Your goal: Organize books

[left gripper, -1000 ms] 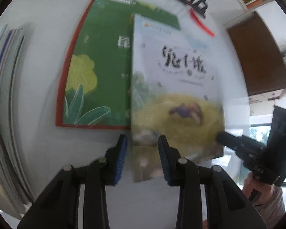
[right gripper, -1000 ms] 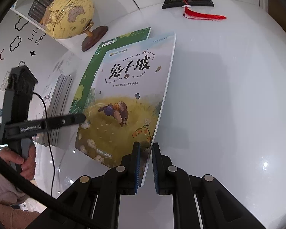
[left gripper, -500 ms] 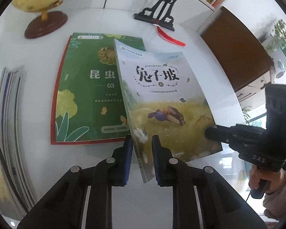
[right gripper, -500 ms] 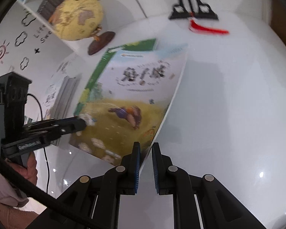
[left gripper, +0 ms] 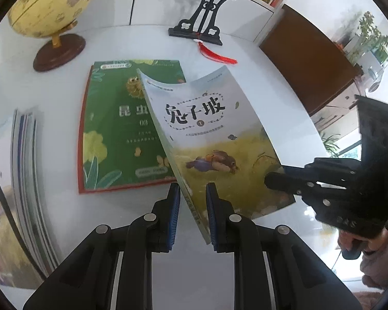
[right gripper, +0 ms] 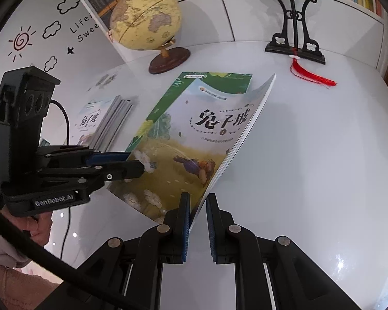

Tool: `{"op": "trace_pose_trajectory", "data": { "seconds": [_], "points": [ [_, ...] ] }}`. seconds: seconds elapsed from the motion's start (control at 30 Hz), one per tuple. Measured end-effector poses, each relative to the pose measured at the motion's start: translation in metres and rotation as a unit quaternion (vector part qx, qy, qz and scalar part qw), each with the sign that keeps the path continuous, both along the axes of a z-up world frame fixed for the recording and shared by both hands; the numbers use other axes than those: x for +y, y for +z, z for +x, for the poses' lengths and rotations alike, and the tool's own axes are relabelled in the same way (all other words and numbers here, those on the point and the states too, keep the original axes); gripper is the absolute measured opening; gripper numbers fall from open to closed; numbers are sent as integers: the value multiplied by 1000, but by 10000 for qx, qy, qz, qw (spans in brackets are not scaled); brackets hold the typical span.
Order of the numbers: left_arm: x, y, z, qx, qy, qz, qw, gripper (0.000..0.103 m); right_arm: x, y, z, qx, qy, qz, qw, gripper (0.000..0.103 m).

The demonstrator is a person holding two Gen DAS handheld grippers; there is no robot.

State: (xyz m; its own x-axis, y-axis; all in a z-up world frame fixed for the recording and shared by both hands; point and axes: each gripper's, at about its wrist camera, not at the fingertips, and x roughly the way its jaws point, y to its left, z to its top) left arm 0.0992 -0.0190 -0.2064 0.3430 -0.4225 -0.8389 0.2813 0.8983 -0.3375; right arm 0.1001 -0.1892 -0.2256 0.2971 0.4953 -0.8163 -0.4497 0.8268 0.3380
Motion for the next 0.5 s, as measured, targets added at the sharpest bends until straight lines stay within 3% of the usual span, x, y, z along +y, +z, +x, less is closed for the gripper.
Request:
{"op": "trace_pose_trajectory", "data": {
  "seconds": [0.17, 0.23, 0.33, 0.5],
  "points": [
    [3, -31, 0, 490, -105, 169, 9986, 17, -11, -17, -6, 275, -108, -70, 9995, 12],
    [-4, -36, 2, 441, -182, 387, 9981, 17, -13, -23, -5, 353, -144, -95, 9992, 13],
    [-11, -38, 8, 513, -215, 216, 9982, 17, -16, -29, 0, 453, -199, -26, 9988, 13],
    [-26, -33, 10, 334, -348, 386, 9981, 17, -15, -39, 3, 597, -196, 11, 9980, 14]
  ]
}}
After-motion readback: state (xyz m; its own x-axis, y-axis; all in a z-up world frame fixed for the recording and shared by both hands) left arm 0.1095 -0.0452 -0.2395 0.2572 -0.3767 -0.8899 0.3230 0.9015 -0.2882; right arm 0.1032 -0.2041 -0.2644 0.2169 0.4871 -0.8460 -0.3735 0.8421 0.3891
